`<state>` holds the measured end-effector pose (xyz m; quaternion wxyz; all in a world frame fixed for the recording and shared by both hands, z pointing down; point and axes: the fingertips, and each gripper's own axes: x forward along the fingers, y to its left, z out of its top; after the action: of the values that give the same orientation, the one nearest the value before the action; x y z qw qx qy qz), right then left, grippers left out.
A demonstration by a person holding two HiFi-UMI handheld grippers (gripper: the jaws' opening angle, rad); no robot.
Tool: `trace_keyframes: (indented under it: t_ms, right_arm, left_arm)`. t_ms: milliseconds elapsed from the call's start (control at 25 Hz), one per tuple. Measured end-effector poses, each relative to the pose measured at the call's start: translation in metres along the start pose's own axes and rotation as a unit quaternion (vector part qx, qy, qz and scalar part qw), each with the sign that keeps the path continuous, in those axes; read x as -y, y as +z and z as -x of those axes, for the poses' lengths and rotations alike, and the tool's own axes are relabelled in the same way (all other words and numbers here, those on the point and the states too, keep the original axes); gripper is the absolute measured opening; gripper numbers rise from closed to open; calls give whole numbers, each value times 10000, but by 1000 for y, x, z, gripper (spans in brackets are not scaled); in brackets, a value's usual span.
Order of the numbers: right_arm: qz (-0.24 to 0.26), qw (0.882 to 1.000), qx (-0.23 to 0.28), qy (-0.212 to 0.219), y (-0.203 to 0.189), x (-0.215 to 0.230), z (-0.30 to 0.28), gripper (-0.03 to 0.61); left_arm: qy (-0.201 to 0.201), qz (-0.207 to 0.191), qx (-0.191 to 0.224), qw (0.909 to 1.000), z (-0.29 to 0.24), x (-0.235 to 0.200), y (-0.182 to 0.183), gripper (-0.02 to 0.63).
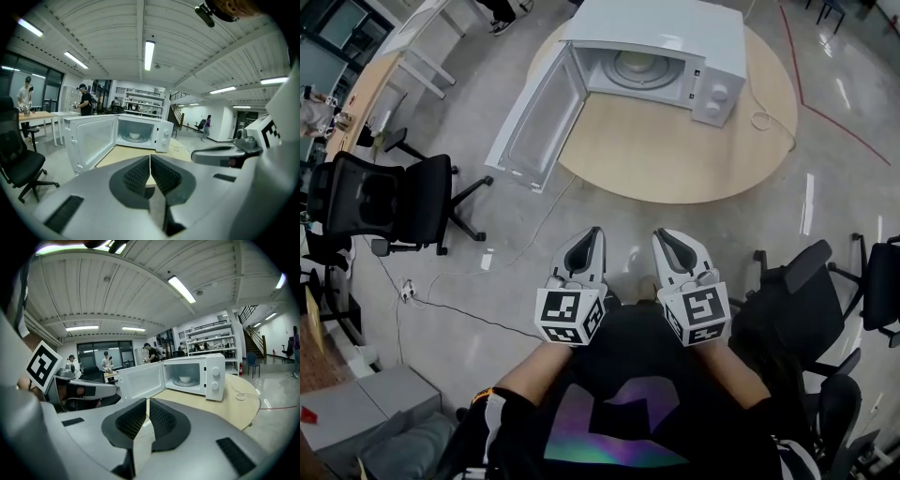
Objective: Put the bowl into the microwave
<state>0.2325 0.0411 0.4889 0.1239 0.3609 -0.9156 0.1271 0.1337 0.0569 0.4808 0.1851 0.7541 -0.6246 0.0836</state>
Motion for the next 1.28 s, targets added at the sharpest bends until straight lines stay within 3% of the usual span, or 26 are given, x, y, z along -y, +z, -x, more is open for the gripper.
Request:
trace_keyframes:
  t_ms: [440, 1280]
  right_arm:
    - [-29, 9995, 6, -325, 12, -49, -2, 35]
    - [-69, 9967, 13, -806, -1, -152, 20, 17]
  left_arm:
    - [-334, -312, 22, 9990, 31, -22, 14, 54]
    - [-697, -223, 152, 9972, 119, -69, -6, 54]
